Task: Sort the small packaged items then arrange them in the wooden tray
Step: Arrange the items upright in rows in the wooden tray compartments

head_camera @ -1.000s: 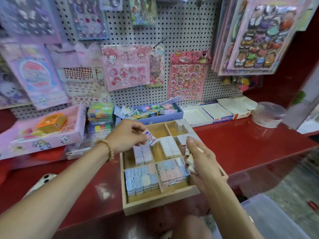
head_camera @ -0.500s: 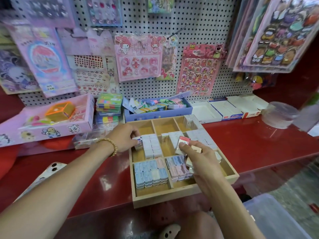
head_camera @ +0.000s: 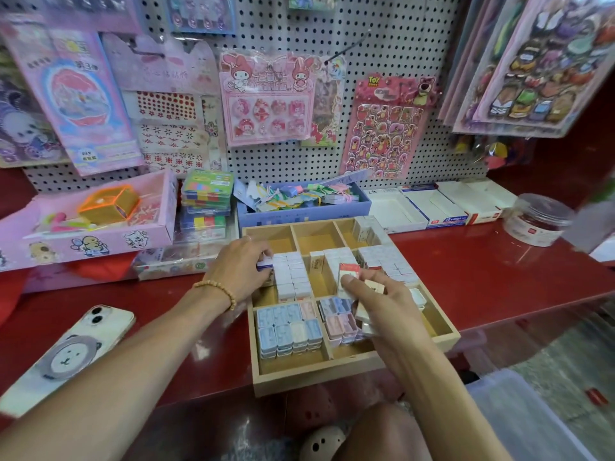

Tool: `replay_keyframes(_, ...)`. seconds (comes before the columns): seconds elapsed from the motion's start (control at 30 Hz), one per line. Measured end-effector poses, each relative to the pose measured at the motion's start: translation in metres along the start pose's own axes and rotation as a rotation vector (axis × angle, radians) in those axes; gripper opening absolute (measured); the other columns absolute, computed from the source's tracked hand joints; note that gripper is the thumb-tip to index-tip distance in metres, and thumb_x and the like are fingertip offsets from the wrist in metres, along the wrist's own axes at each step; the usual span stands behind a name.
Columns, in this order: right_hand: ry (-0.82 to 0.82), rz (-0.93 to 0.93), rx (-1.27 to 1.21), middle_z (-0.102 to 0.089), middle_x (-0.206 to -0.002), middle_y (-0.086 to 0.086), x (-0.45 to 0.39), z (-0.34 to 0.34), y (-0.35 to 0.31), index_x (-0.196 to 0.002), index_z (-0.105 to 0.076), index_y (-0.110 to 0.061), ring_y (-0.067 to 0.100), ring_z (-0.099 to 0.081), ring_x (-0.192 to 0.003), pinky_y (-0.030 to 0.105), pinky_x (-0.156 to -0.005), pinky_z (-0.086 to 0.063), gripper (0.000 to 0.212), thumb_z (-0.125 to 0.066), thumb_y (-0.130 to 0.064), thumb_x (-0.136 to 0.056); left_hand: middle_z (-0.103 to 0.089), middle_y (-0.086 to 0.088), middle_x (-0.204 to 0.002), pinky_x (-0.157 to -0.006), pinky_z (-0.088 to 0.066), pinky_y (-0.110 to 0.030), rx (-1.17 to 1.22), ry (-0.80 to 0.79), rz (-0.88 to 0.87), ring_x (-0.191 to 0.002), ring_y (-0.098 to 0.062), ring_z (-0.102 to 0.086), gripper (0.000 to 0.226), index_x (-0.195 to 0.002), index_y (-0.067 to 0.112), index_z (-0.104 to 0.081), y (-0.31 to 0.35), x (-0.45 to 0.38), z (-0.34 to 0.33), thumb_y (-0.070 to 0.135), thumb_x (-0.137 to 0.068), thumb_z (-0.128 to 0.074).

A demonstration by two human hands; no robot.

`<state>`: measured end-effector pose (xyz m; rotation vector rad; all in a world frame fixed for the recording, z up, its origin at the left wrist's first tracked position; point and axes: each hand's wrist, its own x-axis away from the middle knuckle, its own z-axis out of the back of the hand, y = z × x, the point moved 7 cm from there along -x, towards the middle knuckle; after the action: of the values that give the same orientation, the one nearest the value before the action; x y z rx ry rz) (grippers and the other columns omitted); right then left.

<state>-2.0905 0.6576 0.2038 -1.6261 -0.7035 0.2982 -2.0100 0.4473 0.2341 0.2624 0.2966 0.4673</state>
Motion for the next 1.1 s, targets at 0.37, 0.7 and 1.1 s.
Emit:
replay_keyframes(0.37,-0.004,-0.002,-0.037,-0.075,-0.11,0.007,-0.002,-0.004,0.002,-0.094,-0.074,-0.03,0.033,-0.065,-0.115,0.062,-0.104,-0.044,0.072,-0.094,-0.062,-0.032,-0.063,0.001,-0.1,-0.084,-0.049,-0.033,-0.106,-0.06,0.008,-0.098,-0.02,-0.06,0.011,-0.096,0.022,-0.07,0.004,0.0,0.008,0.022,-0.085,-0.069)
replay_keyframes(0.7,-0.006,0.087,0.052,-0.077,-0.102,0.005,0.007,-0.002,-0.012,-0.089,-0.076,-0.027,0.028,-0.067,-0.111,0.057,-0.105,-0.046,0.04,-0.082,-0.053,-0.059,-0.07,0.0,-0.096,-0.07,-0.06,-0.031,0.799,-0.365,-0.103,-0.082,-0.024,-0.071,0.04,-0.108,0.025,-0.07,0.097,0.023,0.025,0.01,-0.074,-0.083)
replay_keyframes(1.1,0.318,0.051,-0.092,-0.062,-0.068,0.003,0.01,0.058,-0.016,-0.065,-0.071,-0.017,0.015,-0.054,-0.06,0.025,-0.053,-0.045,0.038,-0.063,-0.039,-0.095,-0.067,-0.004,-0.084,-0.07,-0.06,-0.037,0.784,-0.295,-0.011,-0.074,-0.026,-0.072,0.028,-0.093,0.013,-0.065,0.128,0.004,0.0,-0.002,-0.074,-0.078)
